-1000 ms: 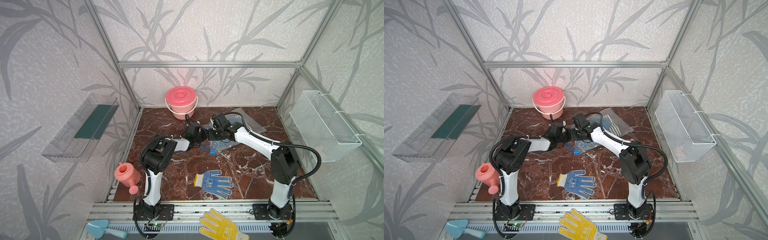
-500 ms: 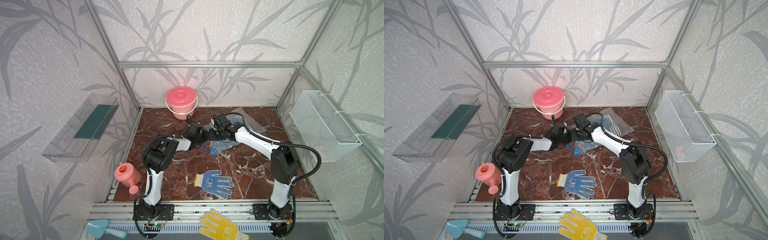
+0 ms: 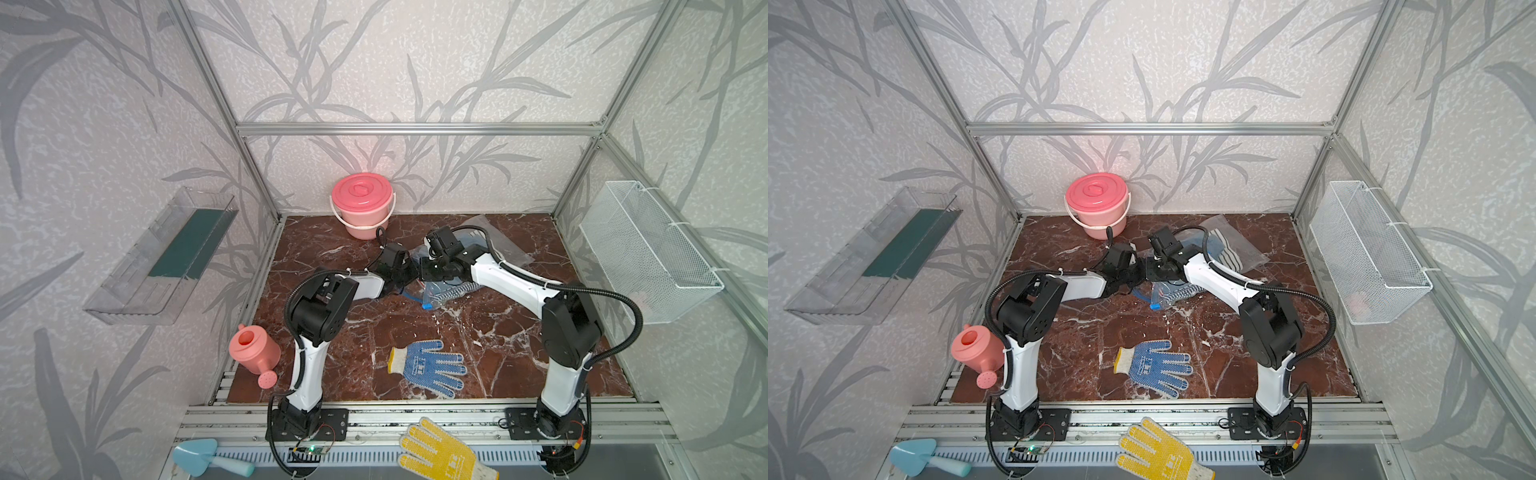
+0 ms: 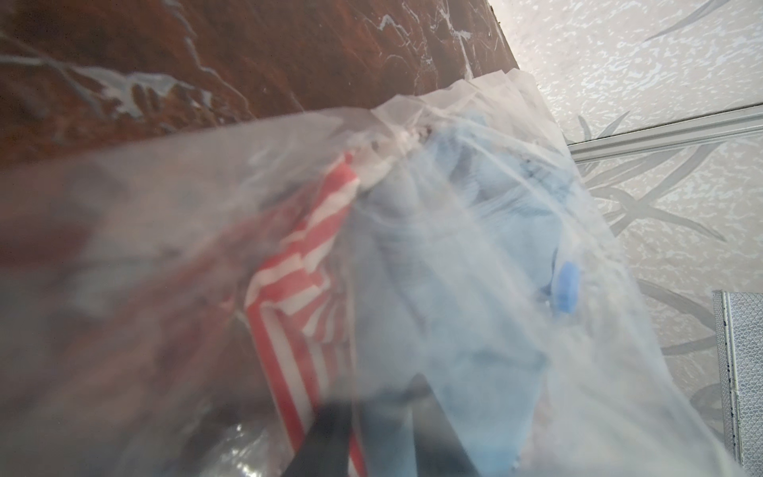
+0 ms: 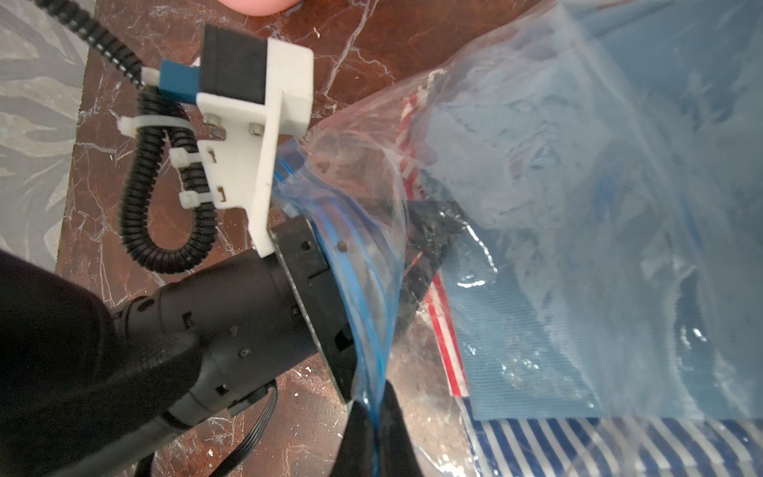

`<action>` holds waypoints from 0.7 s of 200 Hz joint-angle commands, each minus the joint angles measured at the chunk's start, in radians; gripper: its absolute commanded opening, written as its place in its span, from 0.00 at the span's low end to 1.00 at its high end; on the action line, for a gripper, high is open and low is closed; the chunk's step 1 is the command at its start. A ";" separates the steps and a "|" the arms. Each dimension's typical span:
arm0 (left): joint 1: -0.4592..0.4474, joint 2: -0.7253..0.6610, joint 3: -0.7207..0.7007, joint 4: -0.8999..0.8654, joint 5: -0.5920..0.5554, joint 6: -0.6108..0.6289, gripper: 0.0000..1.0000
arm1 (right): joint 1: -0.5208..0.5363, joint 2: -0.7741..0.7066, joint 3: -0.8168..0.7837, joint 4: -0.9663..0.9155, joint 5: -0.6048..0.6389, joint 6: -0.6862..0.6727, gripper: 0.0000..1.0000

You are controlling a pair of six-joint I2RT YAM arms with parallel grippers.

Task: Take the tank top out of the vacuum bag
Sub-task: Take out the tank top from the vacuum bag.

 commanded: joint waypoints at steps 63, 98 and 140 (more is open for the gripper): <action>-0.011 0.040 0.040 0.033 0.031 -0.037 0.25 | -0.016 -0.034 -0.033 0.023 -0.026 0.013 0.00; -0.014 0.061 0.058 0.057 0.051 -0.064 0.23 | -0.018 -0.030 -0.036 0.028 -0.032 0.018 0.00; -0.020 0.078 0.077 0.094 0.063 -0.086 0.15 | -0.019 -0.026 -0.036 0.030 -0.034 0.019 0.00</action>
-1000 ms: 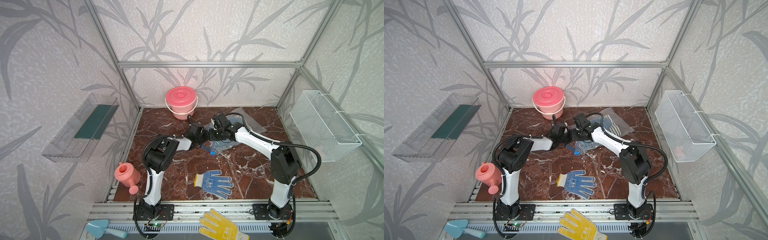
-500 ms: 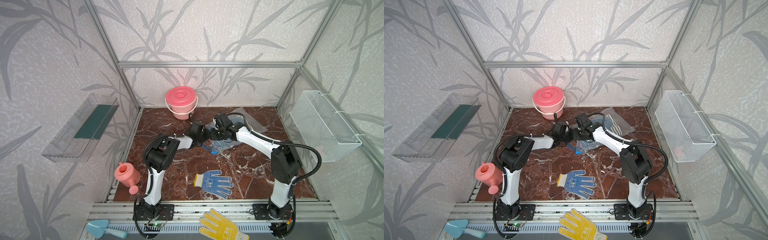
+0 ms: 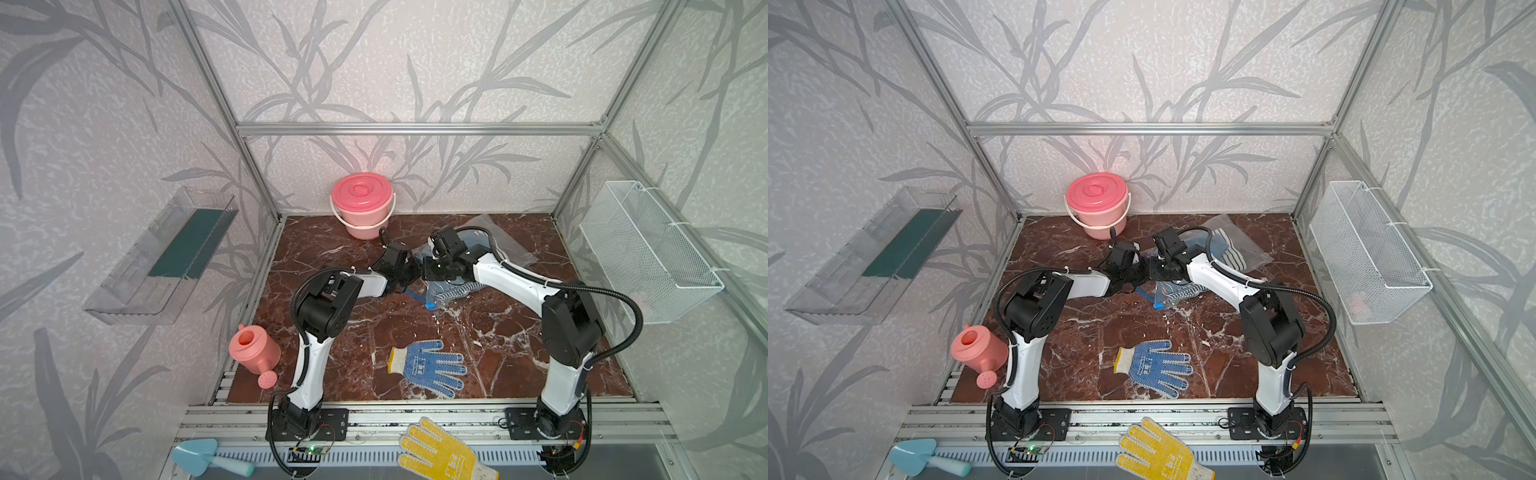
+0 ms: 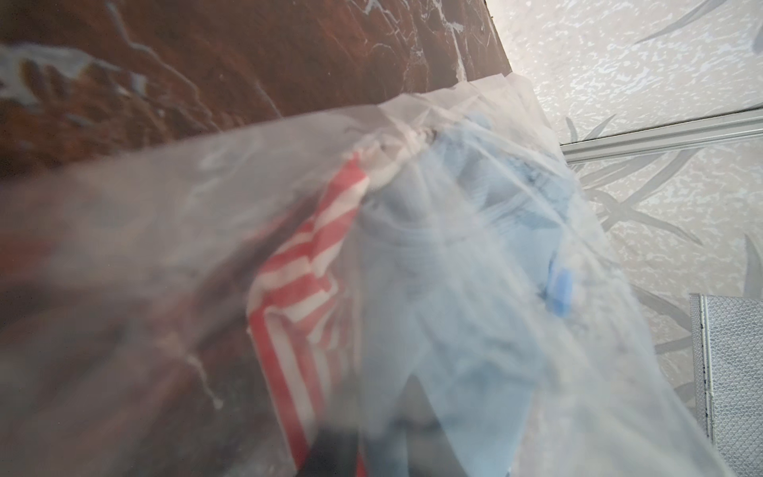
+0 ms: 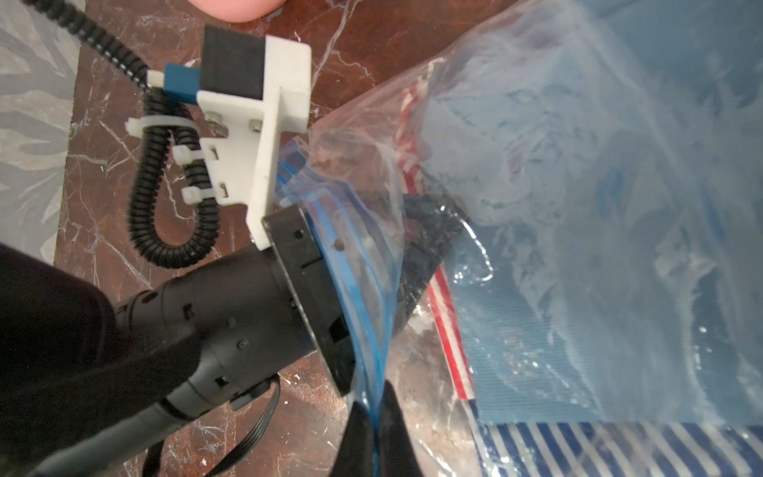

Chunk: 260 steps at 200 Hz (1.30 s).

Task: Take the tank top out of the vacuum bag
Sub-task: Take out the tank top from the vacuum bag.

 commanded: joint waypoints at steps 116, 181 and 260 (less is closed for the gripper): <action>-0.015 -0.083 0.035 -0.038 0.017 0.020 0.00 | -0.005 -0.026 -0.022 -0.027 0.064 0.010 0.00; -0.016 -0.160 -0.011 -0.074 -0.003 0.066 0.00 | -0.010 -0.021 -0.018 -0.038 0.099 0.030 0.00; -0.015 -0.224 -0.092 -0.100 -0.018 0.090 0.00 | -0.010 -0.013 0.020 -0.109 0.196 0.050 0.00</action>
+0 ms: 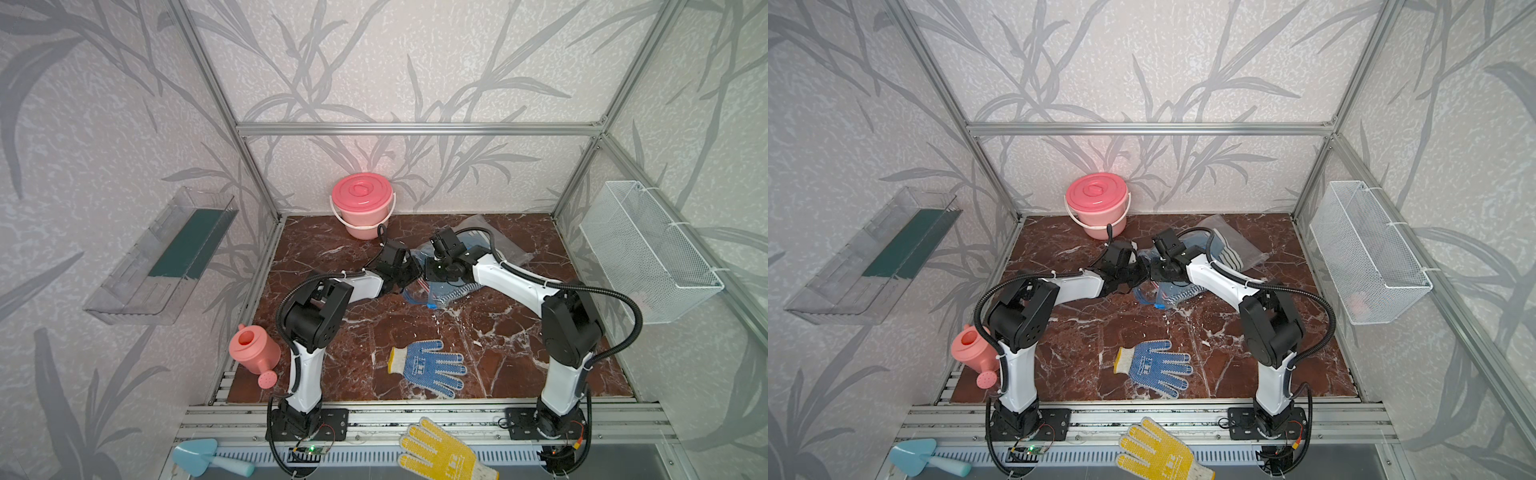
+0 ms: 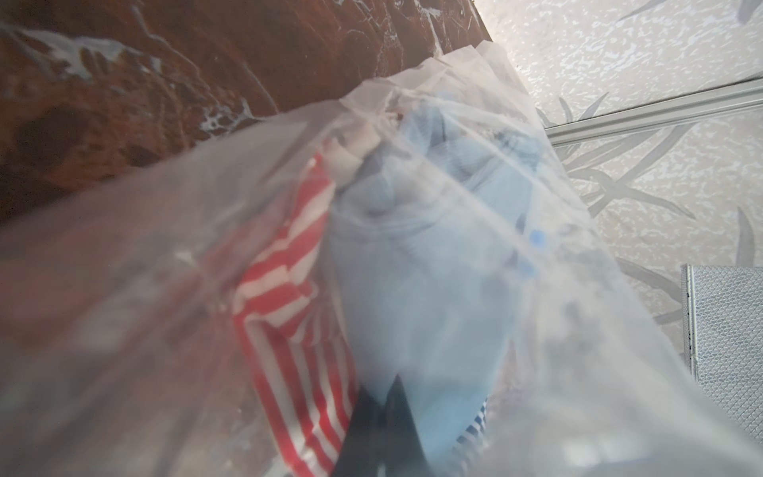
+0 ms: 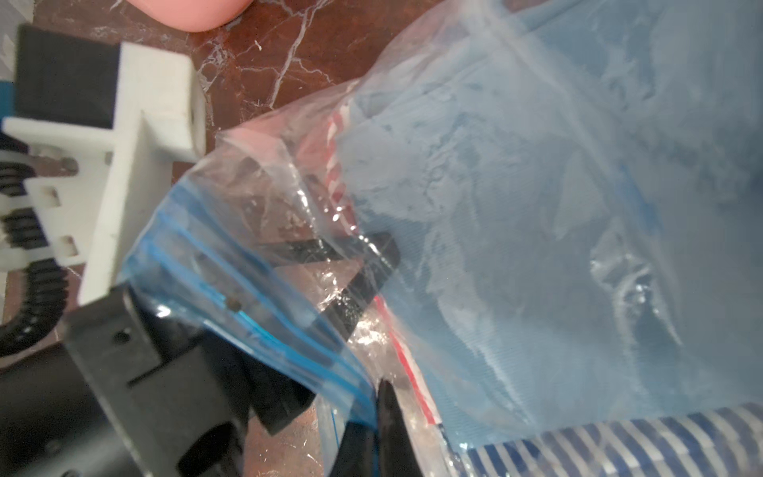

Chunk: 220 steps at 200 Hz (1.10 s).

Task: Take the tank top out of the vacuum bag
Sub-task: Take out the tank top from the vacuum bag.

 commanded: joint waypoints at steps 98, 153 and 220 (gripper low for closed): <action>0.001 -0.080 -0.023 -0.032 -0.012 0.029 0.00 | -0.008 -0.023 0.012 -0.031 -0.014 -0.010 0.00; -0.006 -0.074 -0.006 -0.063 -0.027 0.026 0.32 | -0.009 -0.015 0.010 0.016 -0.082 -0.007 0.00; -0.020 -0.051 0.010 -0.089 -0.050 -0.002 0.45 | -0.026 0.002 0.015 0.049 -0.125 0.036 0.00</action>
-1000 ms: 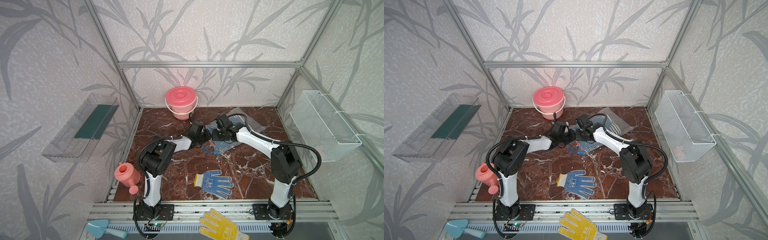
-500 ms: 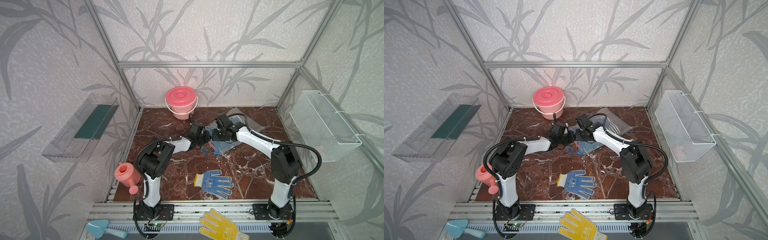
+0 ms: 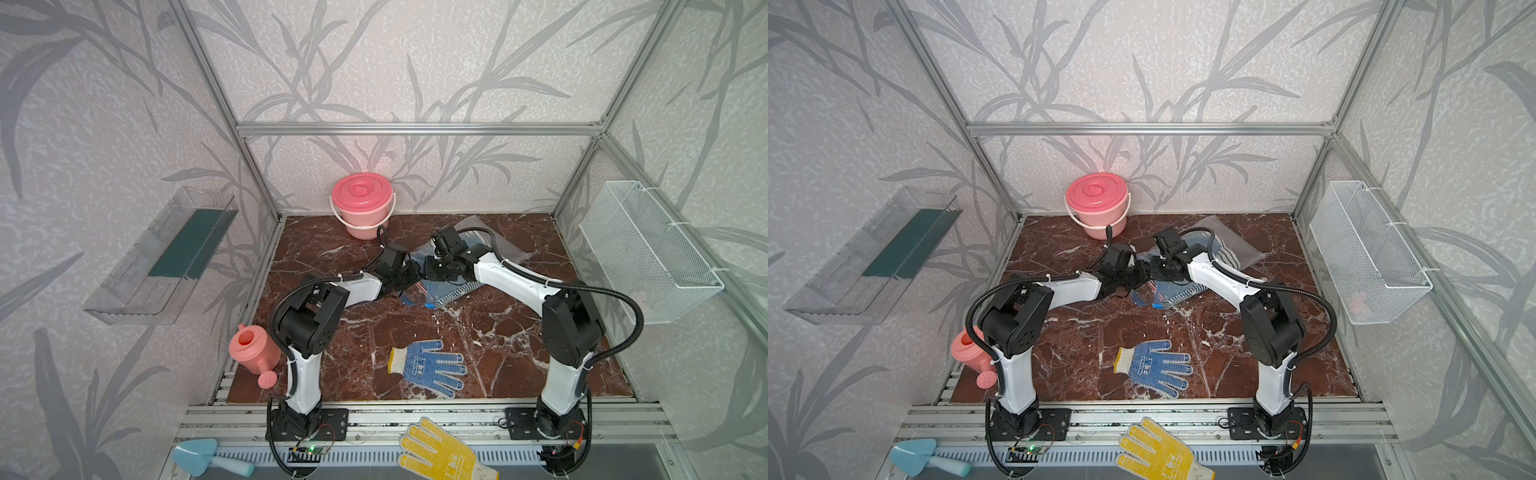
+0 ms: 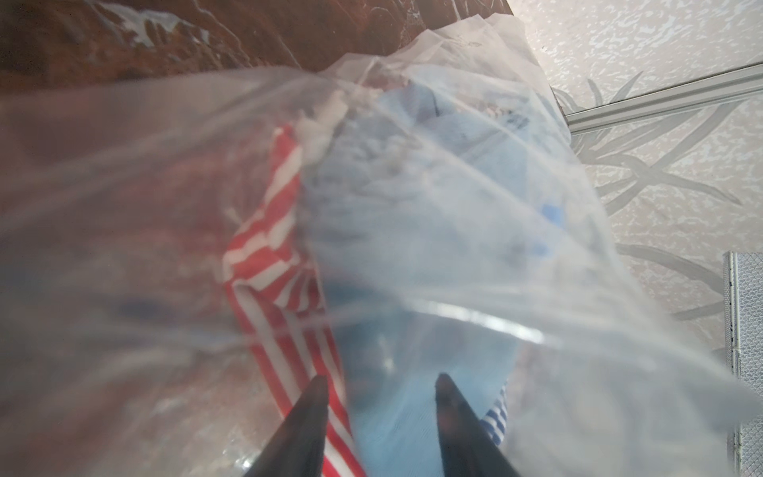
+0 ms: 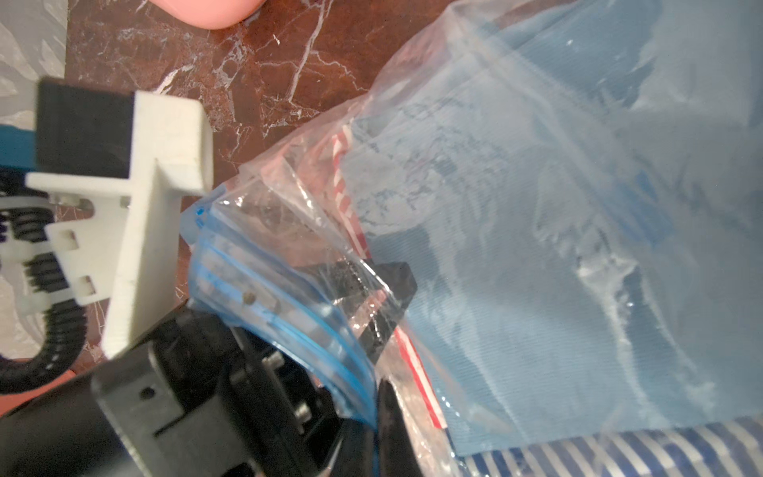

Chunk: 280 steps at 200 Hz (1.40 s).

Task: Take the tank top out of the vacuum bag
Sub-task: Take out the tank top from the vacuum bag.

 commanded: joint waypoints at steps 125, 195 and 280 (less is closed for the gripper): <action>-0.055 0.058 0.063 -0.047 -0.035 -0.118 0.46 | -0.037 -0.007 -0.006 0.067 -0.033 0.042 0.00; -0.085 0.080 0.106 -0.128 -0.077 -0.127 0.47 | -0.039 -0.003 -0.017 0.072 -0.034 0.045 0.00; -0.033 0.073 0.113 -0.114 -0.090 -0.100 0.00 | -0.042 -0.024 -0.053 0.067 0.008 0.035 0.00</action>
